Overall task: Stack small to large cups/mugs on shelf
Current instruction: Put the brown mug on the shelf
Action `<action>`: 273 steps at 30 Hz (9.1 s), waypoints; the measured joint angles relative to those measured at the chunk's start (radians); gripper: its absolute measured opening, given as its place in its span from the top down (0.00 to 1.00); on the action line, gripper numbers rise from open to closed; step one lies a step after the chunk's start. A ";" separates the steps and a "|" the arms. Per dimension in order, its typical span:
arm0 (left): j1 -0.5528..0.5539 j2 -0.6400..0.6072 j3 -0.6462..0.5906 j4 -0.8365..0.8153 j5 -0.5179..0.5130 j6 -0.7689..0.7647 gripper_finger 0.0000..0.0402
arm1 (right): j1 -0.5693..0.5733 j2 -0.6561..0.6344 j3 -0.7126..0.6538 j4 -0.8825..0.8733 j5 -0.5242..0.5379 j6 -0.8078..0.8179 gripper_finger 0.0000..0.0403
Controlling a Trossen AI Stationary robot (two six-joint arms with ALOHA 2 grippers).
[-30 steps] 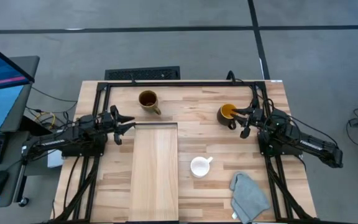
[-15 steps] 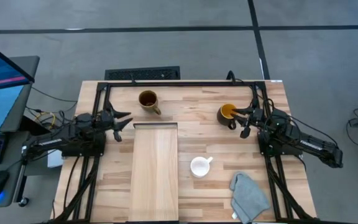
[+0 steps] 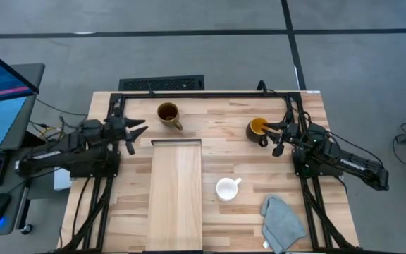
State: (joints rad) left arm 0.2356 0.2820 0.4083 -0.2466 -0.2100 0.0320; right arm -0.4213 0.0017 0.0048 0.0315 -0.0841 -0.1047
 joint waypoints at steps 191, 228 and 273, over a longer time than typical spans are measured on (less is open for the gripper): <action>0.597 1.401 0.934 -0.985 0.210 0.096 0.99 | 0.000 0.000 0.000 -0.013 0.043 0.106 0.69; 0.594 1.185 0.703 -0.846 0.259 0.097 1.00 | 0.000 0.000 0.000 -0.012 0.043 0.166 0.69; 0.577 1.105 0.613 -0.966 0.254 -0.009 1.00 | 0.000 0.000 0.000 -0.009 0.043 0.156 0.69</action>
State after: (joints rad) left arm 0.8124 1.3872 1.0209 -1.2130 0.0444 0.0233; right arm -0.4217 0.0021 0.0045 0.0226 -0.0408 0.0517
